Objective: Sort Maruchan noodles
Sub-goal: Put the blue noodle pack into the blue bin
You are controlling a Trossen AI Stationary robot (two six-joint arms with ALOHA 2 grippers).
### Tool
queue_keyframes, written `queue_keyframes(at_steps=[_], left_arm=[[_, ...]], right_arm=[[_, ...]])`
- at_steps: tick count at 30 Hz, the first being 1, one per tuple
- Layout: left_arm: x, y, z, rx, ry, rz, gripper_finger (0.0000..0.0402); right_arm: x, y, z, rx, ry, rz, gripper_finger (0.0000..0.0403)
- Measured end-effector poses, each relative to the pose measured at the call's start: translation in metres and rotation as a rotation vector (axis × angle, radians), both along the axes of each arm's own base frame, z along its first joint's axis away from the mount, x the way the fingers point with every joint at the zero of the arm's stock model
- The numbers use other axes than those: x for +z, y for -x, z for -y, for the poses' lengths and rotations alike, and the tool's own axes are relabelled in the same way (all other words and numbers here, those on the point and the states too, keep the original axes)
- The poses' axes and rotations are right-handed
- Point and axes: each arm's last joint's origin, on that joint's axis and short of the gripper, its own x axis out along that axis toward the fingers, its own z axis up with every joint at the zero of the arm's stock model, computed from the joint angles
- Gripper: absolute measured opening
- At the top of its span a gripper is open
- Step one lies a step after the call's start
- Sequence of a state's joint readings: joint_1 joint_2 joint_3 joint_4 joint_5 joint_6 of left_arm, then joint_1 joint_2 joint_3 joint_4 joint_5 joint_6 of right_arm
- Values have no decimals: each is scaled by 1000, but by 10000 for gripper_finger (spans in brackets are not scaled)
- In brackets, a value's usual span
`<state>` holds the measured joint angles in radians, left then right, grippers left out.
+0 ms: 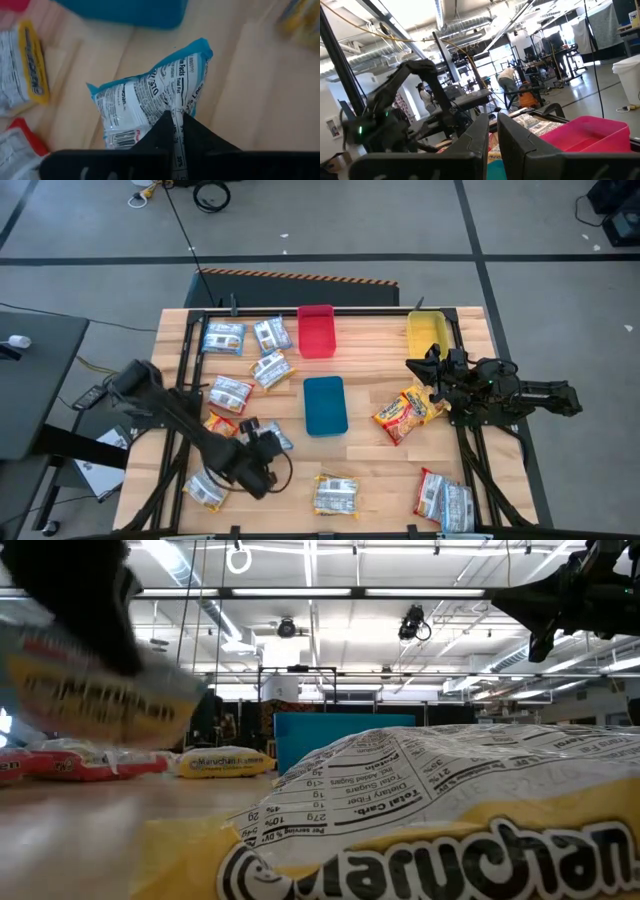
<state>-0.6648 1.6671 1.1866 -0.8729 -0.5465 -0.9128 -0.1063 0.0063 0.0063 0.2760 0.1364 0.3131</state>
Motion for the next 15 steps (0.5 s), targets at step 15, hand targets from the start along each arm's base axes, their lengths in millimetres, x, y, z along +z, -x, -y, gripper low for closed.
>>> queue_keyframes(at_steps=[15], left_arm=[[106, -28, -66, -306, 361, 480, 20]], right_arm=[[0, 0, 0, -1, 1, -1, 45]])
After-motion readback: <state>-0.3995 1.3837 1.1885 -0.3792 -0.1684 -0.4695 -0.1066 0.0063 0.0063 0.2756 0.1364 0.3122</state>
